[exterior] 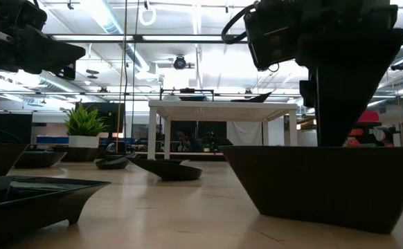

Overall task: Pick & Place Mini shaped plates
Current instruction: Stack the distorted square plate on top of the distorted square plate on the shelf

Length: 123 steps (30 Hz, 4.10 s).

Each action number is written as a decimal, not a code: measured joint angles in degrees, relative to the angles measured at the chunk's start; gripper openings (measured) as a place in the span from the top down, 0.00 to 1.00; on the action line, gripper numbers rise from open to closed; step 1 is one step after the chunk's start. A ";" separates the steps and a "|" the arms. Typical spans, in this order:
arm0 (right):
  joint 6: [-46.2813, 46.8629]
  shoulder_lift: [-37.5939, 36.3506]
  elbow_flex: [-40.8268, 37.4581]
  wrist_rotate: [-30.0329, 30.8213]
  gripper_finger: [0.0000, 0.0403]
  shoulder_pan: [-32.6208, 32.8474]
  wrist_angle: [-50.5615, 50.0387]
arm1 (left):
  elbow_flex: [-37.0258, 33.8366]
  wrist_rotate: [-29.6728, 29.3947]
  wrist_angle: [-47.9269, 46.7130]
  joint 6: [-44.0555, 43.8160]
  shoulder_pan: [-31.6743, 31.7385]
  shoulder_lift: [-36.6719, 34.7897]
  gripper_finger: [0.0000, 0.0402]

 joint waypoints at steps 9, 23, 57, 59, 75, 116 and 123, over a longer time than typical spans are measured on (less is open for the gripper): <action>-0.28 -0.02 0.00 -0.25 0.87 -0.07 0.20 | 0.01 0.00 0.00 0.00 0.02 0.01 0.99; -1.49 -0.04 0.00 -1.49 0.98 -0.42 0.20 | 0.00 0.00 0.00 0.00 0.01 0.00 0.99; -1.37 -3.83 0.00 -1.47 1.00 -5.11 0.23 | 0.00 0.00 0.00 0.00 0.01 0.00 0.99; -1.00 -4.23 0.00 -1.46 1.00 -5.14 0.18 | 0.01 0.00 0.00 0.00 0.02 0.00 0.99; 2.52 -6.82 0.00 -1.45 1.00 -5.86 6.36 | 0.01 0.00 0.00 0.00 0.00 0.00 0.99; 7.76 -6.82 -4.88 -4.42 1.00 -9.35 6.49 | 0.02 0.00 0.00 0.00 0.02 0.00 0.99; 8.19 -6.82 -8.63 -4.94 1.00 -9.40 6.58 | 0.00 0.00 0.00 0.00 0.02 0.00 0.99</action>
